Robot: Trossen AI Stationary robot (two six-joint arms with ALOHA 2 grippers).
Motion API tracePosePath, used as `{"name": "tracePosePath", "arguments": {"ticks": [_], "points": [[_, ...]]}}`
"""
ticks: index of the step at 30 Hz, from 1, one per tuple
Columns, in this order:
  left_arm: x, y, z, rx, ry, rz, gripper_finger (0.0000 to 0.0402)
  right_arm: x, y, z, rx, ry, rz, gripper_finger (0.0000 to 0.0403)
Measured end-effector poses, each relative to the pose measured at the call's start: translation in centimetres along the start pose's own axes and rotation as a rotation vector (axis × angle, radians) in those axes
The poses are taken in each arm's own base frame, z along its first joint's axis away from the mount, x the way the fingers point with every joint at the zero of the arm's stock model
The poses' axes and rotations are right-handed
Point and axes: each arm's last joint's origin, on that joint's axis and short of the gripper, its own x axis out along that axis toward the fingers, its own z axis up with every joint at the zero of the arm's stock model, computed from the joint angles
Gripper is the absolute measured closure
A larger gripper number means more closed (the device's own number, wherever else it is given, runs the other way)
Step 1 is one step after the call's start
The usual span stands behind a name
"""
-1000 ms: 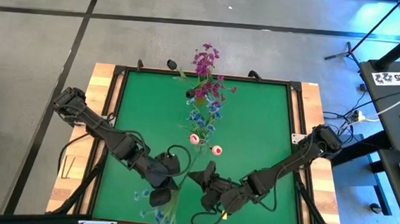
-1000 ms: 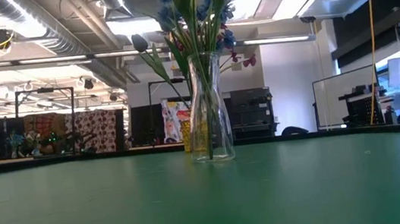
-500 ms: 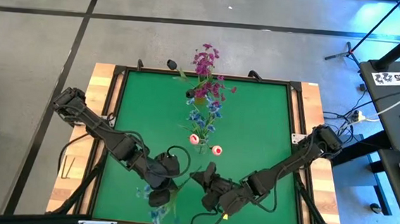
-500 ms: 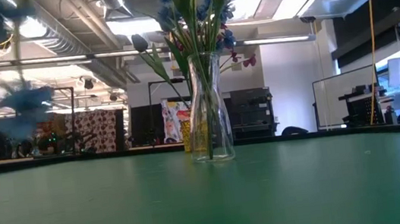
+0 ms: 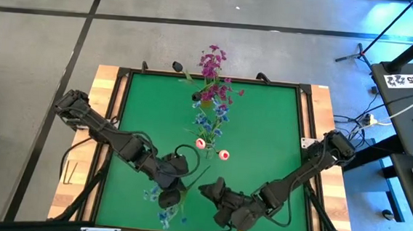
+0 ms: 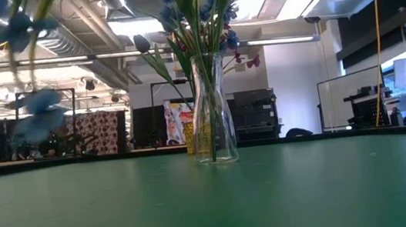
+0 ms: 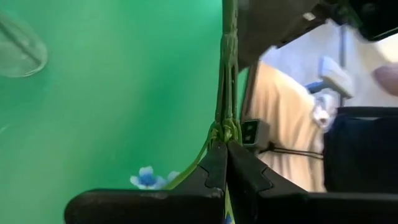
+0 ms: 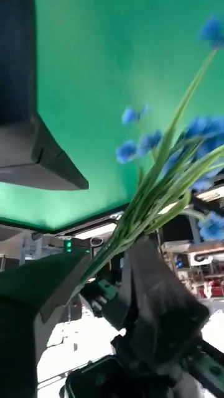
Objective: Sort flowers into vase by color
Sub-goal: Put the blue flowers into the transparent vase
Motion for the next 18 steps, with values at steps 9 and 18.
{"name": "tracePosePath", "arguments": {"ticks": [9, 18], "points": [[0.01, -0.04, 0.15, -0.004, 0.007, -0.022, 0.0401, 0.7, -1.13, -0.14, -0.015, -0.013, -0.059, 0.0229], [0.03, 0.21, 0.34, -0.006, -0.003, -0.004, 0.0401, 0.66, -1.08, -0.01, -0.021, -0.051, -0.037, 0.023]]}}
